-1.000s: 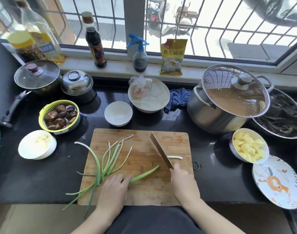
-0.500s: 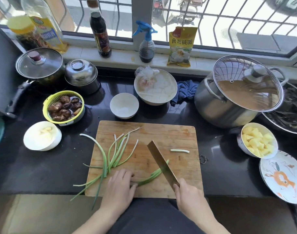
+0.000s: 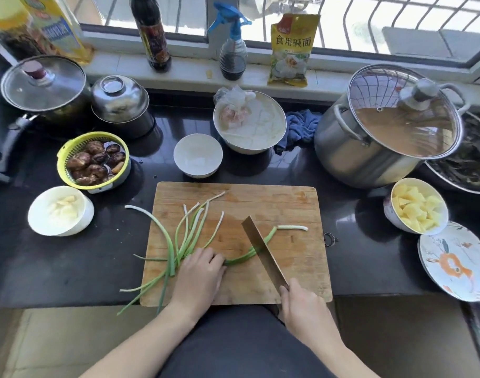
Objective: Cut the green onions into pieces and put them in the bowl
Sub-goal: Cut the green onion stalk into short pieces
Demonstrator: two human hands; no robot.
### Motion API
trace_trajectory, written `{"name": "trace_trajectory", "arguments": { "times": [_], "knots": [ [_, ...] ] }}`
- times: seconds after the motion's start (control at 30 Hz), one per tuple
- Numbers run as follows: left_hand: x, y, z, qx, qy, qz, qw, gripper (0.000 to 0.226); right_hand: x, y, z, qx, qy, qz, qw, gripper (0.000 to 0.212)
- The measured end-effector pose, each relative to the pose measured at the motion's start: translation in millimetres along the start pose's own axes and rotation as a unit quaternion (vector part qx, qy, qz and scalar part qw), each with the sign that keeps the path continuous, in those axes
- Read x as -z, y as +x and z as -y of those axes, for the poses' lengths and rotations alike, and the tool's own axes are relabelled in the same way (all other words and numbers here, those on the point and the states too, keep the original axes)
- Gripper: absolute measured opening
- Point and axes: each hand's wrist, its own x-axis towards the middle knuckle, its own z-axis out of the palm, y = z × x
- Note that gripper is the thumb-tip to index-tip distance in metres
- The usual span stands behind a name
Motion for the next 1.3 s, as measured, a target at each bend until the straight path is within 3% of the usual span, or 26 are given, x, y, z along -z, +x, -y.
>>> {"name": "trace_trajectory", "arguments": {
  "times": [0.23, 0.43, 0.7, 0.93, 1.1, 1.3],
  "knots": [
    [-3.4, -5.3, -3.1, -0.112, 0.063, -0.013, 0.992, 0.054, -1.6, -3.9, 1.4, 0.004, -0.025, 0.000, 1.000, 0.025],
    [-5.7, -6.6, -8.8, -0.105, 0.122, 0.036, 0.986, 0.059, 2.6, 0.0, 3.5, -0.003, -0.036, 0.004, 0.999, 0.025],
    [-5.2, -8.0, -19.8, -0.103, 0.125, 0.065, 0.985, 0.053, -9.8, 9.0, 9.8, -0.002, -0.092, 0.057, 0.994, 0.024],
    [4.6, 1.9, -25.2, -0.092, 0.113, 0.070, 0.987, 0.047, -19.3, 29.9, 26.8, 0.011, -0.124, 0.040, 0.991, 0.012],
    [13.6, 3.3, -22.0, -0.081, 0.096, 0.067, 0.990, 0.032, -12.4, 40.4, 33.4, -0.004, -0.026, 0.026, 0.999, 0.019],
    [21.2, 3.5, -21.0, 0.030, 0.046, 0.114, 0.992, 0.029, 9.4, 34.8, 9.3, -0.038, 0.103, -0.008, 0.994, 0.025]
  ]
}}
